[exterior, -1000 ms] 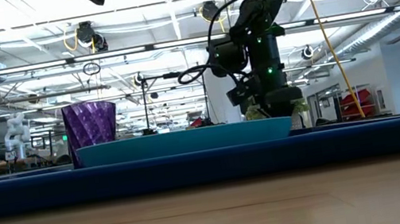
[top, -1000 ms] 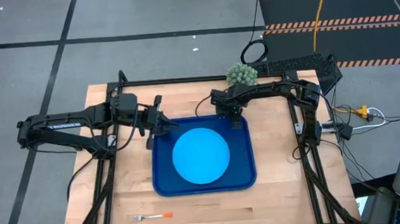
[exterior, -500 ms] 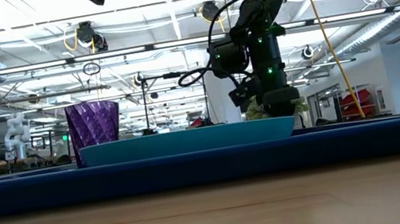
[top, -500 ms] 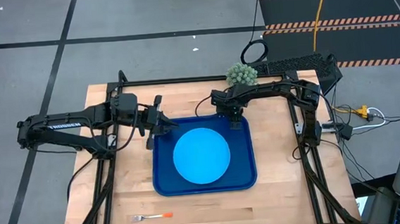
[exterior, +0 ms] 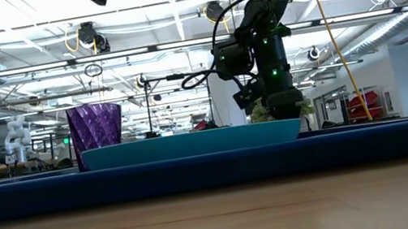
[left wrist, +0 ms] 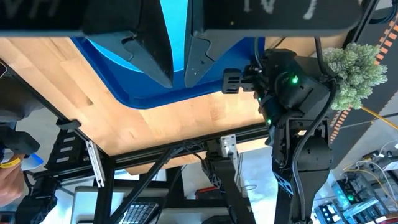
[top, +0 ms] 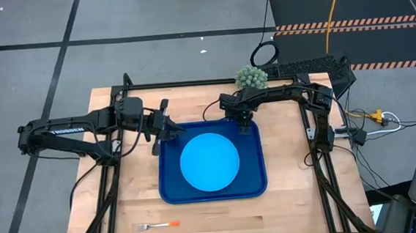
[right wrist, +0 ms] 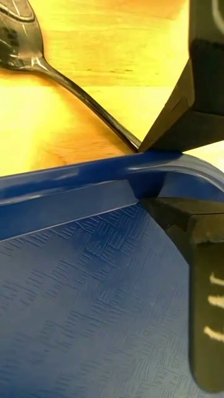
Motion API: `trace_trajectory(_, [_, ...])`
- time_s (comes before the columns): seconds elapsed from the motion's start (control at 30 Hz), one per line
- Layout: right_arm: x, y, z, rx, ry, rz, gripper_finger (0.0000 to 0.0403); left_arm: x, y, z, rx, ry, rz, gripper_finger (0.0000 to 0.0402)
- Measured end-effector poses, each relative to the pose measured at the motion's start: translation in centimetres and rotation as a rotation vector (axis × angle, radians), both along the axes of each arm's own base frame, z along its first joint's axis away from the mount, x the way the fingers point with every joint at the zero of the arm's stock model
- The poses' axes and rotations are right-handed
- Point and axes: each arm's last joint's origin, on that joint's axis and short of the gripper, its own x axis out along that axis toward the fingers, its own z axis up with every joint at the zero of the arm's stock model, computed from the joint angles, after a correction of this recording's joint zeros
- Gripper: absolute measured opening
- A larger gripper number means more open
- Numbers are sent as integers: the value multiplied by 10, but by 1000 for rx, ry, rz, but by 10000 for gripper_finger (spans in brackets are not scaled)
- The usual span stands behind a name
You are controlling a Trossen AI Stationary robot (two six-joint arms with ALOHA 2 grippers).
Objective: Pick and place plate/cup/fork/spoon on tray
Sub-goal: Adjust the dark blue tray
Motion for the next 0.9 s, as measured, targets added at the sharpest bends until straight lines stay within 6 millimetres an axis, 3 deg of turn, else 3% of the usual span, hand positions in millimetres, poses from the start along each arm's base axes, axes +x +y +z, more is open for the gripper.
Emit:
trace_trajectory(0.67, [-1,0,0,0,0,-100,100,0,0,0,-3,1,1,44])
trace_trajectory(0.9, [-2,1,10,-12,-35,-88,100,0,0,0,-3,1,1,44])
